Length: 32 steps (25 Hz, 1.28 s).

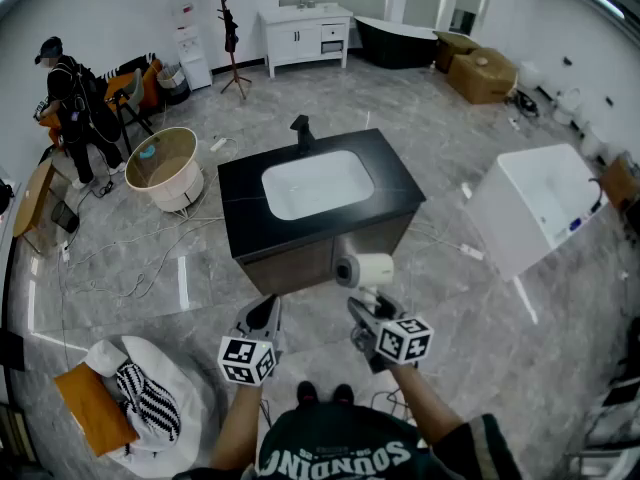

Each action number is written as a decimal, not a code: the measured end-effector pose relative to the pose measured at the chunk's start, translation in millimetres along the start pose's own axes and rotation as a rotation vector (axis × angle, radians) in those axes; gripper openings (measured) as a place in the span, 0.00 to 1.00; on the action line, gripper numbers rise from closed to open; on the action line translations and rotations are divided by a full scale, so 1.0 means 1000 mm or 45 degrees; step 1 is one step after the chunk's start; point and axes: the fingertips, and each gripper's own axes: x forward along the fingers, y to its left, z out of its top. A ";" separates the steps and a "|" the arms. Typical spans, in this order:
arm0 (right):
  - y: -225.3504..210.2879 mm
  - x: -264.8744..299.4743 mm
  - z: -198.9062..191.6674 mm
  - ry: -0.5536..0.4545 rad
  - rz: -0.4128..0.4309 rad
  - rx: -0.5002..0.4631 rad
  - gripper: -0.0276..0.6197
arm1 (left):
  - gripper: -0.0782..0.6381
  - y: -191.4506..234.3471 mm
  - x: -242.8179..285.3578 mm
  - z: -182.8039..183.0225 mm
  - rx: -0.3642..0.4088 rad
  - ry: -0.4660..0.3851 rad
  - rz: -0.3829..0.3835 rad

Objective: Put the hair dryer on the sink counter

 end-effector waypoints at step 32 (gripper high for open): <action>-0.047 -0.029 0.013 0.039 0.029 -0.094 0.42 | 0.11 -0.052 0.040 -0.007 -0.007 0.011 0.045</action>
